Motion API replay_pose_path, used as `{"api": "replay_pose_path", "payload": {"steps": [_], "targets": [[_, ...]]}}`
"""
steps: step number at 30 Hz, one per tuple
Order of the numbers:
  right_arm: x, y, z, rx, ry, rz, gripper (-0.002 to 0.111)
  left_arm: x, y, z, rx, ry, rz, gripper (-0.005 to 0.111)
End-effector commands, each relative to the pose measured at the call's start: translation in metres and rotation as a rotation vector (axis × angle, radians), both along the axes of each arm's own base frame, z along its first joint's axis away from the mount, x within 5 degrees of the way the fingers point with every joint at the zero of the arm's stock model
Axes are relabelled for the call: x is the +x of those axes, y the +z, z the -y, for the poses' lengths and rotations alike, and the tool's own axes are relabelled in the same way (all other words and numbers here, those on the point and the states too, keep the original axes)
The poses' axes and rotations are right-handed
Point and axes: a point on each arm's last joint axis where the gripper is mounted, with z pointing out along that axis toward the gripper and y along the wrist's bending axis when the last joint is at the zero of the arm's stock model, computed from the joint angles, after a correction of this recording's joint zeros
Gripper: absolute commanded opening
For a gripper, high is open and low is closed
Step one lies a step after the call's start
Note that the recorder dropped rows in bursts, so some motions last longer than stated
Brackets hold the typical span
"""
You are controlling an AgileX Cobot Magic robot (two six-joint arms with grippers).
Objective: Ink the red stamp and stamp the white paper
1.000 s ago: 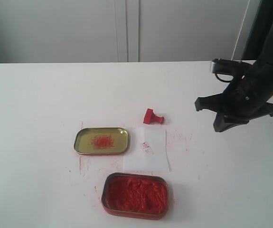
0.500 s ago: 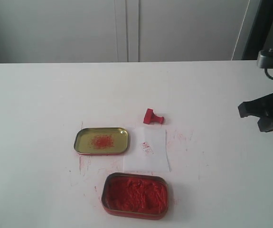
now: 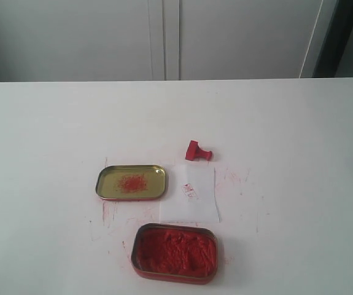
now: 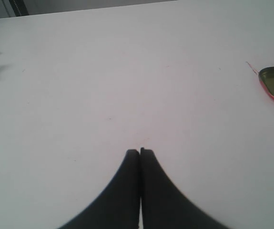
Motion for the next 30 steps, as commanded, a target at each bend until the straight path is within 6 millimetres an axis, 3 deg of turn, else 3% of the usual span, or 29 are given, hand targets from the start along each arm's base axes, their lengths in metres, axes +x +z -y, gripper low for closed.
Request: {"api": "replay_pose_path", "payload": {"steps": [1, 7, 13, 30], "targets": [[-0.03, 0.005, 0.003, -0.014, -0.007, 0.121, 0.0, 0.0, 0.0, 0.0, -0.009, -0.004, 0.003, 0.0], [-0.071, 0.003, 0.005, -0.014, -0.009, 0.281, 0.0, 0.0, 0.0, 0.0, -0.009, -0.004, 0.003, 0.0], [-0.091, -0.003, 0.006, -0.013, -0.012, 0.38, 0.0, 0.0, 0.0, 0.0, -0.009, -0.004, 0.003, 0.0], [-0.097, -0.001, 0.005, -0.005, -0.003, 0.408, 0.0, 0.0, 0.0, 0.0, -0.009, -0.004, 0.003, 0.0]]}}
